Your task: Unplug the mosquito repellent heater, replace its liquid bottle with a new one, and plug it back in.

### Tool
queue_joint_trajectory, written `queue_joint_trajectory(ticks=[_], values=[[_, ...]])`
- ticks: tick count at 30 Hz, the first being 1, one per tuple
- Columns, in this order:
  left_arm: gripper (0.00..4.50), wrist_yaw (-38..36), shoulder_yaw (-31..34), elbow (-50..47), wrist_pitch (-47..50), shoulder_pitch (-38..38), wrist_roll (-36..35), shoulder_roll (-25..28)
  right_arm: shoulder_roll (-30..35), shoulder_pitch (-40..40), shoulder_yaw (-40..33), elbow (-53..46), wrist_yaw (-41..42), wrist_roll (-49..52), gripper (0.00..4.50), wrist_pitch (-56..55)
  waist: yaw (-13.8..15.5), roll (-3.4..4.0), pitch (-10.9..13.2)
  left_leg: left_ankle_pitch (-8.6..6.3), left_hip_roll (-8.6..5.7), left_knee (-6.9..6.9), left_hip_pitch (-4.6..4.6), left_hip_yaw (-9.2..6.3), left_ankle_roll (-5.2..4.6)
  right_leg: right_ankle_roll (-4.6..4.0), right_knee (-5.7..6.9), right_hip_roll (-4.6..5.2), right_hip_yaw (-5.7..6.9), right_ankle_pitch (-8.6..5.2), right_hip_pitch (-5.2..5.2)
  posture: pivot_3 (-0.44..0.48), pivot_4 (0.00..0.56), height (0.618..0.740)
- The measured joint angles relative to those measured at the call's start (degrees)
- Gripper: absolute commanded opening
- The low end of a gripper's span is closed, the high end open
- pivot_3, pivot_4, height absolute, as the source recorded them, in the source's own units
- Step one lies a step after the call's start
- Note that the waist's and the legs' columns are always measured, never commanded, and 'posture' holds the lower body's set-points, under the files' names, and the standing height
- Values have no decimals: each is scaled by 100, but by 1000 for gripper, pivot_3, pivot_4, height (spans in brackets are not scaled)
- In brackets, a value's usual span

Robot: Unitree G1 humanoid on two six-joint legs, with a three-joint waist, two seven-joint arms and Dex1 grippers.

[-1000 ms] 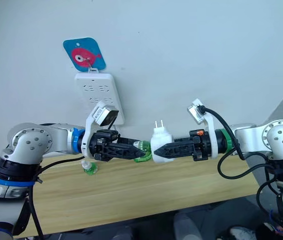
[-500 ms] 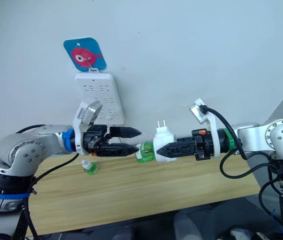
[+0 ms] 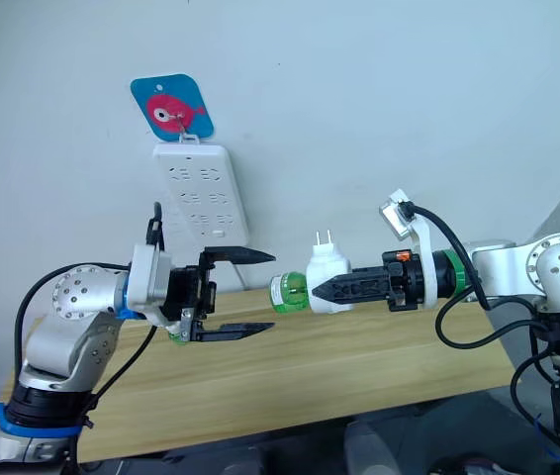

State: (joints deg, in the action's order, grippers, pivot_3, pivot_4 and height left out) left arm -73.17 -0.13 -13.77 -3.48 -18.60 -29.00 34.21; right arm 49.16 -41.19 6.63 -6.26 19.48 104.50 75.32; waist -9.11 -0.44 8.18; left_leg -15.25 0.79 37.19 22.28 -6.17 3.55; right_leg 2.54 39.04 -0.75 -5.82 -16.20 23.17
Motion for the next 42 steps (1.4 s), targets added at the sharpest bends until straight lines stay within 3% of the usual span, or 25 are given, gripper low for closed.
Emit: queue_joint_trajectory(ticks=[10, 22, 26, 30, 37, 42], values=[[4500, 71, -97, 750, -2475, 97, 838, -693, -32, -11, -2, 31, -106, 21, 3007, 0, -23, 2, -3, 0, 0, 2, 0, -2, 0, -1, 2, 0, 0, 3, -1, -172, 98, 734], [4500, 757, -480, 1419, -3821, -161, 1538, -924, -54, -56, -2, 42, -154, 27, 3007, 0, -38, 5, -6, 0, 0, 6, 0, -4, 0, 1, 4, 1, 2, 5, -3, -175, 100, 734], [3631, 787, -618, 1433, -3895, -197, 1520, -858, -56, -56, -2, 46, -172, 29, 3007, 0, -47, 7, -7, 0, 0, 6, 0, -5, 0, 1, 5, 1, 2, 5, -3, -177, 99, 734], [2331, 855, -672, 1442, -3963, -198, 1475, -793, -69, -55, -2, 45, -209, 32, 3007, 2, -50, 8, -8, 0, 0, 7, 0, -5, -1, 1, 6, 1, 2, 5, -3, -177, 99, 734], [2308, 874, -763, 1417, -3899, -198, 1302, -623, -131, -55, -1, 41, -219, 33, 3007, 2, -53, 9, -9, 0, 0, 7, 0, -6, -1, 1, 6, 0, 3, 5, -3, -176, 99, 734], [2308, 734, -1086, 319, -965, -162, -59, 424, -194, -55, 27, -44, -200, -39, 3007, 41, -88, 10, -8, 0, 1, 6, 1, -16, -1, 3, 10, -2, 10, 4, -3, -169, 99, 734]])
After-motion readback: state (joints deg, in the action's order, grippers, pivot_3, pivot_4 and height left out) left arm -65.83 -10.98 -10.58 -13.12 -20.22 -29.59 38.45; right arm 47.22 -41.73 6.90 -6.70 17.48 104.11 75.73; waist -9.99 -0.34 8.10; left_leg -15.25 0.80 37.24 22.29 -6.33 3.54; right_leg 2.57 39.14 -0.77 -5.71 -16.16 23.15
